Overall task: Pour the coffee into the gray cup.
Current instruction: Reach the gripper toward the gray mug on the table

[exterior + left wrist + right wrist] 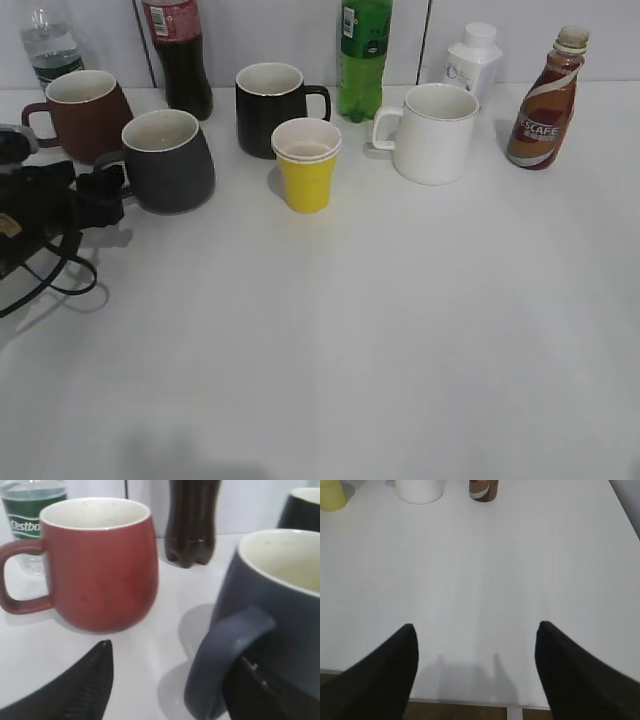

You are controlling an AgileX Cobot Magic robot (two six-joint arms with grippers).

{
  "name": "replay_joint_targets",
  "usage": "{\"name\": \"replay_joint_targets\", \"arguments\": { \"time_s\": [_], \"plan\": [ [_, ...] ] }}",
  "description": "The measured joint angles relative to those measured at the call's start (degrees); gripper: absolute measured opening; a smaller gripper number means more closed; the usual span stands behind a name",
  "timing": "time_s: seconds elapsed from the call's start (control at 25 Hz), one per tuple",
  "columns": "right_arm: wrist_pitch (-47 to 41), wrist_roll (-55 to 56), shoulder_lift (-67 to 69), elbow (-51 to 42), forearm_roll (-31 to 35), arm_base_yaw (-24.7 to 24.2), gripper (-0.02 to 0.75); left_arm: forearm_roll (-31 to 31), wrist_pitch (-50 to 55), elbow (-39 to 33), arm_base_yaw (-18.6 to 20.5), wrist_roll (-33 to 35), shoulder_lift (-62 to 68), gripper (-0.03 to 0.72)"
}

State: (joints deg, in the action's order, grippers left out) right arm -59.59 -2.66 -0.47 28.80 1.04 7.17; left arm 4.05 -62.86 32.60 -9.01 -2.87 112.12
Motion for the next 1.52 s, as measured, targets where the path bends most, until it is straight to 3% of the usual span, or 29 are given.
{"name": "replay_joint_targets", "arguments": {
  "time_s": [0.2,0.8,1.28,1.52],
  "plan": [
    [0.00,0.00,0.00,0.00,0.00,0.00,0.571,-0.19,1.86,3.41,0.00,0.00,1.79,0.486],
    [0.00,0.00,0.00,0.00,0.00,0.00,0.571,0.05,6.52,10.66,0.00,0.00,4.81,0.301],
    [0.00,0.00,0.00,0.00,0.00,0.00,0.571,1.60,5.21,10.81,0.00,-0.03,5.24,0.290],
    [0.00,0.00,0.00,0.00,0.00,0.00,0.571,1.94,4.98,10.81,0.00,-0.03,5.24,0.236]
  ]
}}
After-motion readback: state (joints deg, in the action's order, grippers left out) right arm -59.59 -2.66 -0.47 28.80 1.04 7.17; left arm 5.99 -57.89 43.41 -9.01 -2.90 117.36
